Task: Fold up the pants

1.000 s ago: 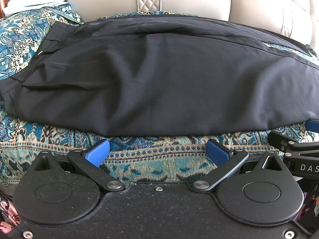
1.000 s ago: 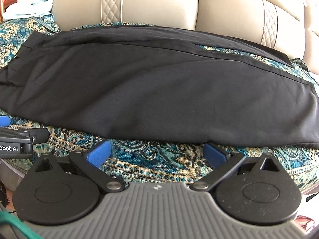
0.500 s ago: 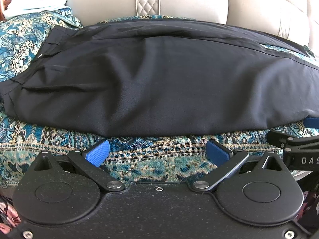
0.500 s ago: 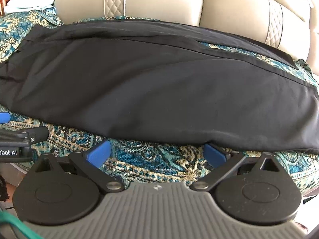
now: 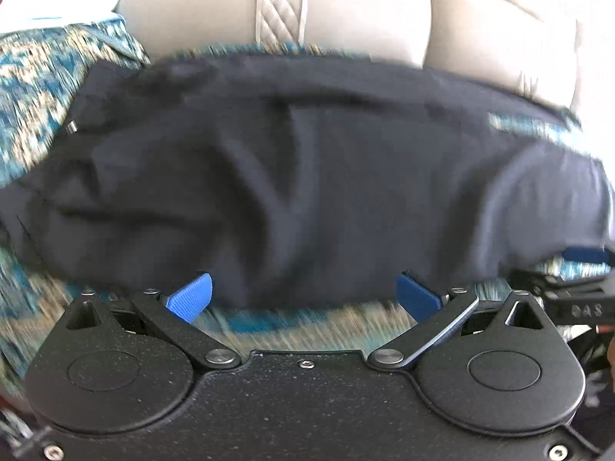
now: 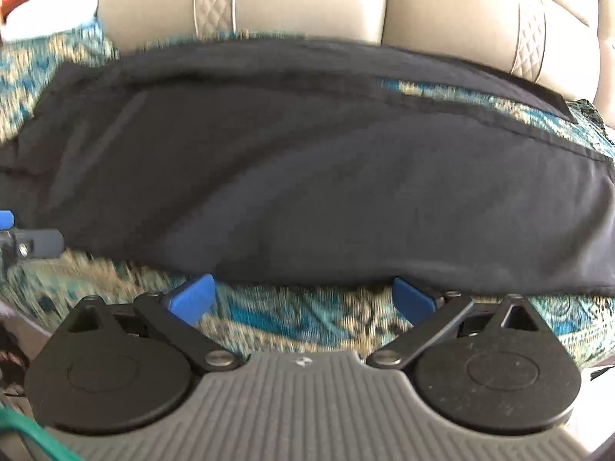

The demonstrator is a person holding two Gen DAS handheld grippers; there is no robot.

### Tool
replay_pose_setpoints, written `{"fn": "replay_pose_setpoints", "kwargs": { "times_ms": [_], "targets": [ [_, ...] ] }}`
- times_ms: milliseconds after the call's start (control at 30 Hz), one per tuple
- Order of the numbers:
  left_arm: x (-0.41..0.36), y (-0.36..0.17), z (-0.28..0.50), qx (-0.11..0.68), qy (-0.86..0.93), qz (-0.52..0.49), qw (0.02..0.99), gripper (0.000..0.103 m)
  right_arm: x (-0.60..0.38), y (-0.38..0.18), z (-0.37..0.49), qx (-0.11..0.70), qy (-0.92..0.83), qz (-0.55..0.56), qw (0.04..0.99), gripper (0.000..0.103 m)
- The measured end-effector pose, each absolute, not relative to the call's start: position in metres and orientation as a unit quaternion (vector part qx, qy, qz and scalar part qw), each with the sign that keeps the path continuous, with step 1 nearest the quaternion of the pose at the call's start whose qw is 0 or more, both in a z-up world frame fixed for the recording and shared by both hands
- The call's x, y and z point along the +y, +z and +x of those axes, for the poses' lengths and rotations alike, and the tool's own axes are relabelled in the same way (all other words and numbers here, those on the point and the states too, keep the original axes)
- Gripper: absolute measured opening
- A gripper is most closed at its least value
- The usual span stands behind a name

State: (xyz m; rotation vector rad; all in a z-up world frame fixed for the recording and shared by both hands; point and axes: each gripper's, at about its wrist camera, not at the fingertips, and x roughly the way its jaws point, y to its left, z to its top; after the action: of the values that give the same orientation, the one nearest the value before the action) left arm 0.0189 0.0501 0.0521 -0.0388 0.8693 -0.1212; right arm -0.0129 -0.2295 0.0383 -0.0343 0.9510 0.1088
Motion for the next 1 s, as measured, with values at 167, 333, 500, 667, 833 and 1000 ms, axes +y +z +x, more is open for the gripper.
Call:
{"fn": "replay_pose_setpoints", "kwargs": {
  "times_ms": [167,333,500,667,833,1000],
  "targets": [
    [0.105,0.096,0.080,0.386,0.004,-0.057,0.921,0.103,-0.239,0.069,0.010,0.400,0.038,0.004,0.916,0.103],
    [0.160,0.104,0.174,0.393,0.103,-0.078,0.910,0.103,-0.241,0.085,0.053,0.354,0.009,0.014,0.935,0.103],
    [0.203,0.092,0.263,0.396,0.192,-0.107,0.892,0.103,-0.241,0.088,0.097,0.317,-0.016,0.004,0.948,0.103],
    [0.230,0.065,0.323,0.399,0.262,-0.136,0.868,0.103,-0.243,0.081,0.136,0.304,-0.035,-0.005,0.952,0.103],
    [0.230,0.043,0.361,0.413,0.296,-0.161,0.846,0.103,-0.242,0.066,0.165,0.312,-0.048,-0.005,0.949,0.103],
    [0.230,0.028,0.394,0.416,0.342,-0.197,0.819,0.103,-0.234,0.054,0.181,0.318,-0.051,-0.001,0.947,0.103]
  ]
}}
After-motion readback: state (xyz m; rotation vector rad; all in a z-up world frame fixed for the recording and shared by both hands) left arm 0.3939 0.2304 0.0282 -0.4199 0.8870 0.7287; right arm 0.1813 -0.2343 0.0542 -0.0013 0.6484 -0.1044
